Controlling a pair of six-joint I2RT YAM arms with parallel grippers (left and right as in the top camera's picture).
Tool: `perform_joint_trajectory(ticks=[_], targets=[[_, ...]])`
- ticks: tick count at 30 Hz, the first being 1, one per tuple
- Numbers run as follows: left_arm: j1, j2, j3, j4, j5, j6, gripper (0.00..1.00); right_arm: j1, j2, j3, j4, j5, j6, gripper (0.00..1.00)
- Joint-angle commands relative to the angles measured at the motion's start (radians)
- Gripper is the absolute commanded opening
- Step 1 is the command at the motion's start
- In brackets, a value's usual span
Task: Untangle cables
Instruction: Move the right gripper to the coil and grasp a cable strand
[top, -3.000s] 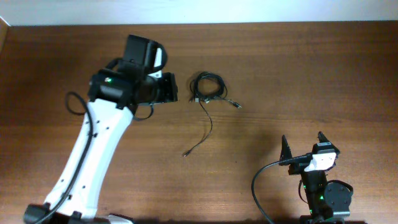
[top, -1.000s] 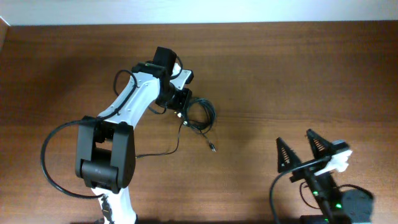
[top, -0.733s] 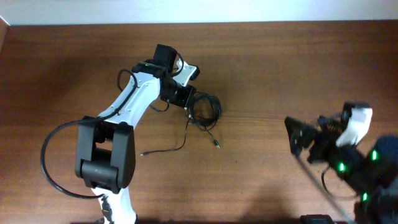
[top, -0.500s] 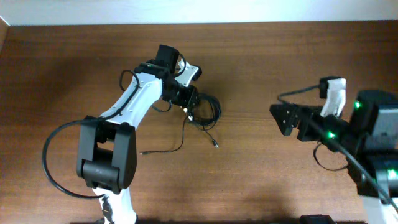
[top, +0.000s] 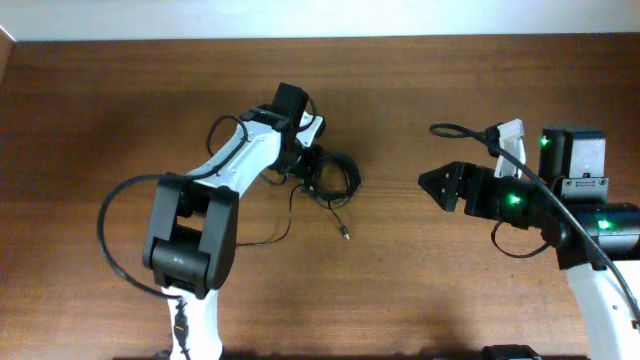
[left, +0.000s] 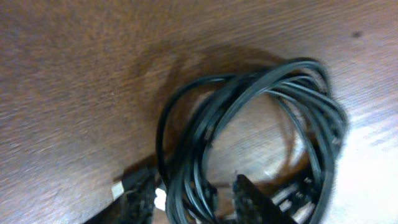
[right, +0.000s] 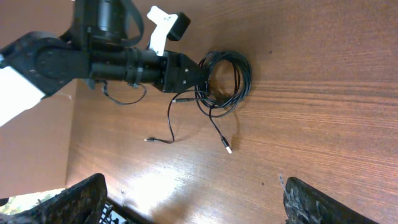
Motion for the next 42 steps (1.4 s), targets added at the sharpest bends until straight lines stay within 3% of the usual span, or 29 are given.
perform_joint_trajectory(ticks=[1, 4, 6, 8, 12, 14, 19, 26, 30, 34, 37, 42], targets=[[-0.002, 0.040, -0.003, 0.008, -0.007, -0.029, 0.25, -0.005, 0.002, 0.016, -0.012, -0.015, -0.008, 0.91], [-0.005, 0.041, -0.003, 0.018, -0.006, -0.029, 0.22, -0.005, 0.002, 0.016, -0.014, -0.009, -0.008, 0.91], [-0.007, 0.041, -0.003, 0.010, 0.032, -0.029, 0.04, -0.005, 0.002, 0.016, -0.018, -0.008, -0.008, 0.91], [-0.006, 0.040, -0.003, 0.004, 0.064, -0.028, 0.00, -0.005, 0.002, 0.016, -0.023, -0.008, -0.008, 0.91], [-0.006, 0.039, -0.003, -0.008, 0.092, 0.014, 0.00, -0.005, 0.024, 0.005, -0.033, 0.045, -0.007, 0.91], [-0.006, 0.039, -0.003, -0.009, 0.284, 0.183, 0.00, -0.005, 0.053, -0.009, -0.033, 0.045, -0.008, 0.91], [-0.006, 0.039, -0.003, -0.037, 0.449, 0.325, 0.00, -0.005, 0.190, -0.009, -0.040, 0.045, -0.011, 0.91], [-0.006, 0.039, -0.003, -0.042, 0.473, 0.341, 0.00, -0.004, 0.466, -0.009, -0.054, 0.044, -0.011, 0.91], [-0.006, 0.039, -0.003, -0.046, 0.473, 0.340, 0.00, 0.035, 0.584, -0.009, -0.054, 0.044, -0.079, 0.91], [-0.019, 0.039, -0.003, -0.050, 0.503, 0.341, 0.00, 0.080, 0.631, -0.008, 0.089, 0.044, -0.098, 0.91], [-0.024, 0.039, -0.003, -0.063, 0.544, 0.341, 0.00, 0.088, 0.632, -0.008, 0.228, 0.045, -0.098, 0.74], [-0.024, 0.039, -0.003, -0.064, 0.574, 0.341, 0.00, 0.088, 0.639, -0.009, 0.231, 0.090, -0.098, 0.73]])
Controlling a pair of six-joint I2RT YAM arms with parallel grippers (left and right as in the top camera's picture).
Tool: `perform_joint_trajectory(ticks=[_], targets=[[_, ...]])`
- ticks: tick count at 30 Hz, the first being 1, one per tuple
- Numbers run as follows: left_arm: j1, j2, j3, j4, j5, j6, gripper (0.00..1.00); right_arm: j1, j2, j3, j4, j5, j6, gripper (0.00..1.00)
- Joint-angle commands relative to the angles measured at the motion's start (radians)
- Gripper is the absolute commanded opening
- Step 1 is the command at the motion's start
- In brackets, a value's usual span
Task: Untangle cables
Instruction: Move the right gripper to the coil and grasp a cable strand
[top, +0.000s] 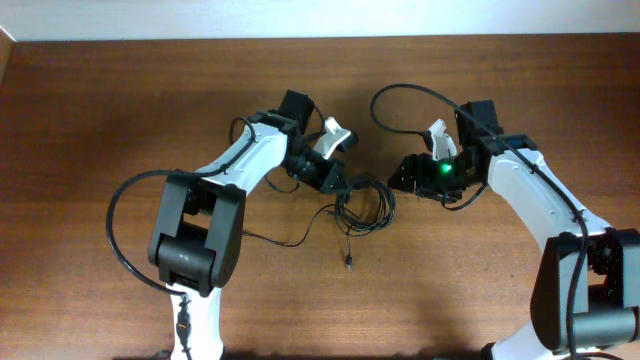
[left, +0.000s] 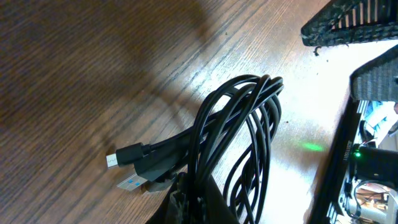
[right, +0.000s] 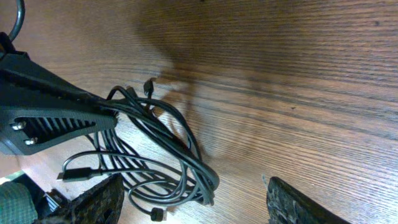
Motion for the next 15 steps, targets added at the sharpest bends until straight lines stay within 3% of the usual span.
perform_joint_trajectory(ticks=[1, 4, 8, 13, 15], targets=[[-0.003, 0.016, -0.003, -0.001, 0.050, 0.016, 0.00, 0.010, 0.012, 0.000, 0.004, 0.055, -0.011, 0.73], [-0.003, 0.016, -0.003, -0.001, 0.057, 0.016, 0.00, 0.058, 0.012, -0.001, 0.029, 0.097, -0.011, 0.73], [-0.003, 0.016, -0.003, -0.002, 0.056, 0.016, 0.00, 0.162, 0.012, -0.001, 0.061, 0.265, -0.011, 0.52], [-0.003, 0.016, -0.003, -0.002, 0.056, 0.016, 0.00, 0.236, 0.012, -0.001, 0.089, 0.365, -0.011, 0.51], [-0.003, 0.016, -0.003, -0.002, 0.056, 0.016, 0.00, 0.241, 0.012, -0.001, 0.101, 0.366, -0.011, 0.44]])
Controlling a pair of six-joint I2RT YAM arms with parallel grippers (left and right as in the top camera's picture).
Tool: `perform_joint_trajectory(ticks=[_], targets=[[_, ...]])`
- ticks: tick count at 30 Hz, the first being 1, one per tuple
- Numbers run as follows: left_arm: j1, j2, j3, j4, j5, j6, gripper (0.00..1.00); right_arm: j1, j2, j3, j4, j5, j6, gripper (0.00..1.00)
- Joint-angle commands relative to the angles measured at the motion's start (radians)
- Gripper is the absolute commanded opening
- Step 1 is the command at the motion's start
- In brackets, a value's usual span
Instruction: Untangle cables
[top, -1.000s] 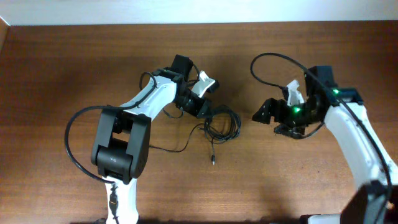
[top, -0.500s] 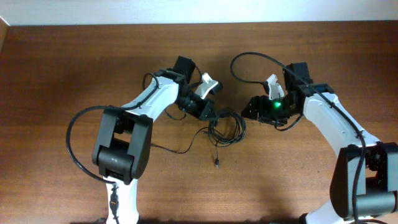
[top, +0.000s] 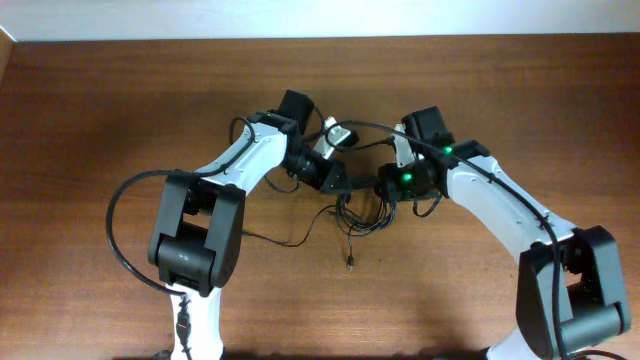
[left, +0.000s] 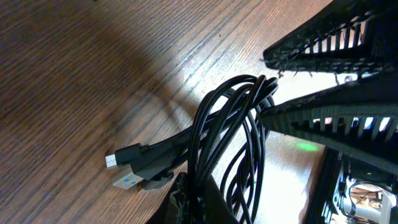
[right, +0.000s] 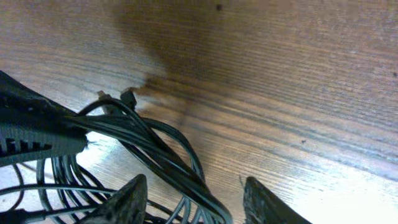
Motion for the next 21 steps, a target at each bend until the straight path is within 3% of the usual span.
perform_joint_trajectory(ticks=[1, 2, 10, 11, 12, 13, 17, 19, 21], targets=[[-0.003, 0.016, -0.003, -0.002, 0.037, 0.016, 0.00, 0.016, 0.009, -0.001, 0.013, 0.039, -0.010, 0.39], [-0.003, 0.016, -0.003, -0.002, 0.037, 0.016, 0.00, 0.016, 0.009, -0.001, 0.013, 0.048, -0.010, 0.35], [-0.003, 0.016, -0.003, -0.001, 0.037, 0.016, 0.00, 0.015, 0.010, -0.109, 0.127, 0.058, -0.010, 0.36], [-0.003, 0.016, -0.003, -0.001, 0.037, 0.016, 0.00, 0.015, 0.009, -0.109, 0.119, 0.058, -0.010, 0.21], [-0.003, 0.016, -0.003, 0.000, 0.037, 0.016, 0.00, 0.014, 0.009, -0.109, 0.114, 0.058, -0.010, 0.17], [-0.003, 0.016, -0.003, 0.000, 0.037, 0.016, 0.00, 0.005, 0.009, -0.109, 0.091, 0.053, -0.010, 0.04], [-0.003, 0.016, -0.003, 0.006, 0.033, 0.014, 0.00, -0.043, -0.027, -0.095, 0.016, -0.046, -0.015, 0.04], [-0.003, 0.016, -0.003, 0.011, 0.021, 0.000, 0.00, -0.060, -0.077, -0.079, 0.008, -0.220, -0.117, 0.04], [-0.003, 0.016, -0.003, 0.021, -0.068, -0.075, 0.00, -0.060, -0.117, -0.077, 0.009, -0.296, -0.126, 0.04]])
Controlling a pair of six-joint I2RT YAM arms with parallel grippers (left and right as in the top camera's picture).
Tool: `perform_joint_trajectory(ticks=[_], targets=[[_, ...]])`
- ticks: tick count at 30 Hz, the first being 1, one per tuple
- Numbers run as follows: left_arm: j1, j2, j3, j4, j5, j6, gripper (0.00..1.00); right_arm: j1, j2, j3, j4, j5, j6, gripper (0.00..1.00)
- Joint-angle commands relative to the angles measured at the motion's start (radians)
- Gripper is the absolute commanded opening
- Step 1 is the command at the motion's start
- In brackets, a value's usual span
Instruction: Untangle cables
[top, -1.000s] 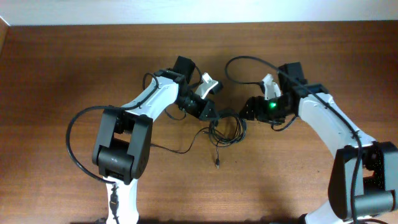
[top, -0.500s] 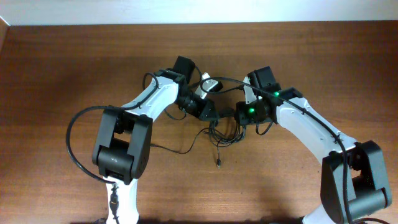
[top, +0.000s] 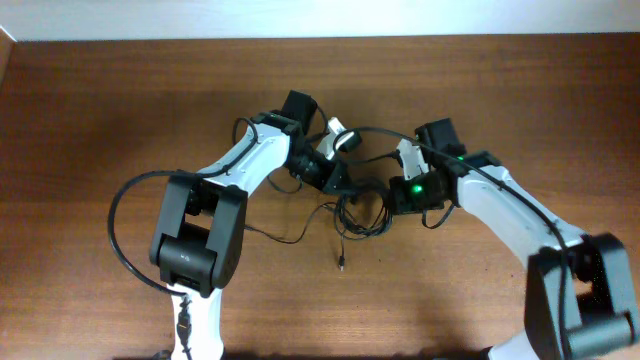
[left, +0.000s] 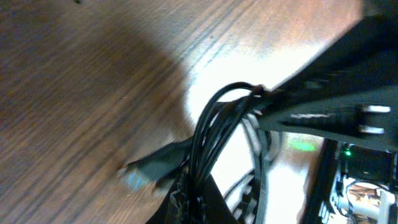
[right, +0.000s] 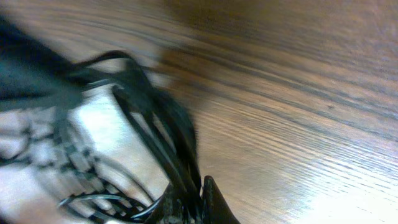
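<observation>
A tangled coil of black cables (top: 362, 212) lies at the table's middle, pulled between both grippers. My left gripper (top: 335, 180) is shut on several strands at the coil's left side; the left wrist view shows the strands (left: 217, 118) rising out of the closed left gripper (left: 198, 196), with a USB plug (left: 146, 169) beside them. My right gripper (top: 393, 197) is shut on strands at the coil's right side. In the right wrist view the cables (right: 168, 118) run down into the pinched right gripper (right: 194, 200).
A thin loose cable (top: 290, 235) trails from the coil toward the left arm's base, and another end with a small plug (top: 341, 265) lies in front of the coil. Bare brown wooden table (top: 500, 300) extends on all sides.
My right gripper, then open around the coil's strands, is now shut on them. The coil and its loose plug end have shifted slightly left. The left gripper keeps its grip.
First my left gripper stood open astride the coil and the right gripper was open far to the right. Then the left was shut on the coil, nearer the middle, with the right close by. Then the right's open fingers straddled the strands, and now both hold the coil.
</observation>
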Motion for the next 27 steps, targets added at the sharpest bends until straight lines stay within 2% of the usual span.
perform_joint_trajectory(ticks=[1, 4, 14, 19, 22, 24, 27], targets=[[0.010, 0.015, -0.003, 0.014, -0.223, -0.174, 0.00, -0.008, -0.115, 0.023, -0.003, -0.177, -0.057, 0.04], [0.010, 0.015, -0.003, 0.014, -0.354, -0.248, 0.00, -0.008, -0.127, 0.023, -0.009, -0.180, -0.057, 0.04], [0.009, 0.015, -0.003, 0.018, -0.353, -0.251, 0.00, -0.007, -0.126, 0.023, 0.006, -0.251, -0.040, 0.04], [0.009, 0.015, -0.003, 0.021, -0.353, -0.251, 0.00, -0.007, -0.126, 0.023, 0.085, -0.233, 0.177, 0.04], [0.009, 0.015, -0.003, 0.021, -0.353, -0.251, 0.00, -0.007, -0.126, 0.023, 0.085, -0.232, 0.218, 0.04], [0.009, 0.015, -0.003, 0.021, -0.353, -0.251, 0.00, -0.007, -0.126, 0.023, 0.088, -0.162, 0.219, 0.04], [0.009, 0.015, -0.003, 0.022, -0.353, -0.251, 0.00, -0.007, -0.124, 0.023, 0.052, 0.079, 0.335, 0.04]])
